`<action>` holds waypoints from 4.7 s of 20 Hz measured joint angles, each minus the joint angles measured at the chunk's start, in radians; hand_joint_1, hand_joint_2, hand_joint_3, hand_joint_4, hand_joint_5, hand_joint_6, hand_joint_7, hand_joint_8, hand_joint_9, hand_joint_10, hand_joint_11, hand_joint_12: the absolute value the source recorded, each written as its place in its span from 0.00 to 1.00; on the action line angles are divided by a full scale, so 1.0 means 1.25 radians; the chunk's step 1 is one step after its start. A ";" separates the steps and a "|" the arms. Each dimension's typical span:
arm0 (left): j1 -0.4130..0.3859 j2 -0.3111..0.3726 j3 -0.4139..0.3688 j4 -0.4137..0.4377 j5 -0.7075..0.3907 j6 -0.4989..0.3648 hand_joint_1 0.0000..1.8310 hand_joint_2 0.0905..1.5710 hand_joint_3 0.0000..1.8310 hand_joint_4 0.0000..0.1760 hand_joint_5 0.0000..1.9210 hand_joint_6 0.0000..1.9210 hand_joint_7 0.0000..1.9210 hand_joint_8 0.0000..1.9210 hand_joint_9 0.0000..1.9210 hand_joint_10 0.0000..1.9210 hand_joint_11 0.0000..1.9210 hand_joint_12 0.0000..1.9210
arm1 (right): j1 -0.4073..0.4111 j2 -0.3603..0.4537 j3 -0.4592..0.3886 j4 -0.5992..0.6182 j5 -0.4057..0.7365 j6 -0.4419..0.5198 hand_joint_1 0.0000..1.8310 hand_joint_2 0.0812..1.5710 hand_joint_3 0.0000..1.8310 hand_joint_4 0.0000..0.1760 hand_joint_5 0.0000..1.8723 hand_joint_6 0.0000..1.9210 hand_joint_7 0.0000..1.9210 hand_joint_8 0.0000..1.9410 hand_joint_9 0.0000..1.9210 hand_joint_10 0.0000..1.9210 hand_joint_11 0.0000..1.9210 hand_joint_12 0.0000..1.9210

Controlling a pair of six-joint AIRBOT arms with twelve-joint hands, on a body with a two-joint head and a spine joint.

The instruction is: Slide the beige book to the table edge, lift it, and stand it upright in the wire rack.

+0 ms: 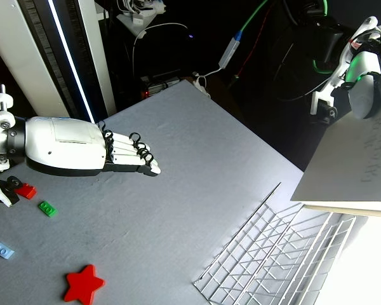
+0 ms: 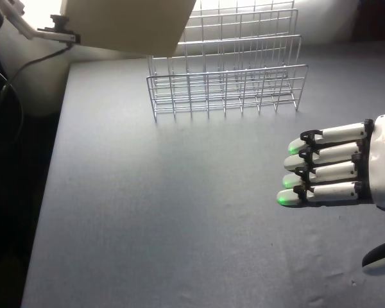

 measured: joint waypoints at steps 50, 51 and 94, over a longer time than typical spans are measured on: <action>-0.059 0.006 -0.084 0.049 0.050 -0.022 0.67 0.74 0.00 0.00 0.44 0.54 0.46 0.75 0.47 0.83 0.44 0.91 | -0.005 -0.002 0.000 0.000 0.005 -0.005 0.09 0.73 0.00 0.00 0.08 0.00 0.10 0.00 0.09 0.00 0.00 0.15; -0.065 0.006 -0.084 0.057 0.053 -0.022 0.67 0.74 0.00 0.00 0.44 0.54 0.46 0.74 0.48 0.82 0.44 0.91 | -0.005 -0.002 0.000 0.000 0.005 -0.005 0.08 0.74 0.00 0.00 0.08 0.00 0.10 0.00 0.08 0.00 0.00 0.15; -0.015 -0.056 -0.045 0.047 -0.013 -0.022 0.67 0.73 0.00 0.00 0.45 0.52 0.46 0.74 0.48 0.84 0.46 0.91 | -0.047 0.159 0.000 0.081 -0.029 0.203 0.07 0.73 0.00 0.00 0.06 0.00 0.09 0.00 0.09 0.00 0.00 0.19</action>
